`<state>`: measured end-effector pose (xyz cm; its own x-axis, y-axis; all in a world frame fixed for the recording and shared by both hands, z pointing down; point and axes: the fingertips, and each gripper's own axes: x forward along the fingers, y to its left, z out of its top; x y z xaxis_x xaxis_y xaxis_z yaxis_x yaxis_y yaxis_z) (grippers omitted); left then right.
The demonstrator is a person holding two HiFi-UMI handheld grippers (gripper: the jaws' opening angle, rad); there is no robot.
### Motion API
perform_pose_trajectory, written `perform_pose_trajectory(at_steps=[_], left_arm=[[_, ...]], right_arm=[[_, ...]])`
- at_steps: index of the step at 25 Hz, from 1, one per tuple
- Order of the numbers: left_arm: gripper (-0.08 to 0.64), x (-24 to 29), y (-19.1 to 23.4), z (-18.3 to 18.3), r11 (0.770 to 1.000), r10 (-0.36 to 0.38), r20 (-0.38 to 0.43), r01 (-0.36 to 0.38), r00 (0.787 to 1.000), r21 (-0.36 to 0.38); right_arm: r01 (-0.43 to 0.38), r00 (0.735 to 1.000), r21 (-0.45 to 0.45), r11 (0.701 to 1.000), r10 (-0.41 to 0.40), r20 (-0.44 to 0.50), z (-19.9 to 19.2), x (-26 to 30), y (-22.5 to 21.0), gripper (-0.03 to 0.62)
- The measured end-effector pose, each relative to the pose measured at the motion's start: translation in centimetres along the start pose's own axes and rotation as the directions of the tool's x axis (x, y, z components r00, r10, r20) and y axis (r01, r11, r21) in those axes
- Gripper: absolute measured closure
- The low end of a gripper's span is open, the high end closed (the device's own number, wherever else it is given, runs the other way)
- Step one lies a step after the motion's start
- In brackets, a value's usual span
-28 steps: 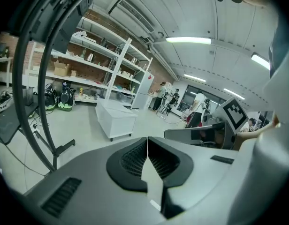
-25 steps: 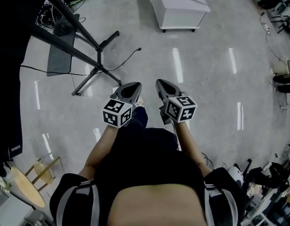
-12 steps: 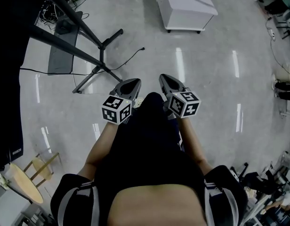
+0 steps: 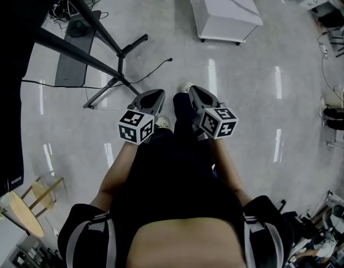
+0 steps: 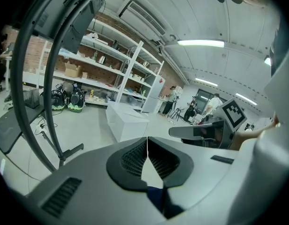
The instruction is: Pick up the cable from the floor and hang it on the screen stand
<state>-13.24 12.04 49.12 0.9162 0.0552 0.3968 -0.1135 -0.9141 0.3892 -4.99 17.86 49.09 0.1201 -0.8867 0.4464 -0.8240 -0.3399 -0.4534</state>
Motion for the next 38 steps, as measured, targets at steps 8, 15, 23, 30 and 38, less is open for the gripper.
perform_pose_trajectory(at_steps=[8, 15, 23, 30, 38], left_arm=[[0.549, 5.7, 2.5, 3.9, 0.999, 0.043, 0.011, -0.043, 0.999, -0.023], [0.549, 11.6, 5.6, 8.6, 0.994, 0.097, 0.04, -0.095, 0.995, -0.051], [0.549, 15.9, 8.5, 12.0, 0.986, 0.153, 0.055, -0.148, 0.987, -0.08], [0.549, 18.4, 11.4, 13.3, 0.969, 0.215, 0.039, -0.208, 0.976, -0.133], [0.549, 23.2, 13.5, 15.3, 0.957, 0.261, 0.026, -0.255, 0.965, -0.135]], right_arm=[[-0.035, 0.999, -0.011, 0.999, 0.034, -0.034, 4.6, 3.8, -4.3, 0.566], [-0.079, 0.994, -0.048, 0.996, 0.075, -0.082, 10.0, 8.4, -8.4, 0.566], [-0.139, 0.986, -0.085, 0.987, 0.13, -0.109, 14.8, 13.0, -11.2, 0.566], [-0.198, 0.966, -0.093, 0.976, 0.178, -0.189, 16.5, 16.4, -12.6, 0.566], [-0.288, 0.926, -0.125, 0.949, 0.243, -0.29, 17.9, 20.5, -15.7, 0.566]])
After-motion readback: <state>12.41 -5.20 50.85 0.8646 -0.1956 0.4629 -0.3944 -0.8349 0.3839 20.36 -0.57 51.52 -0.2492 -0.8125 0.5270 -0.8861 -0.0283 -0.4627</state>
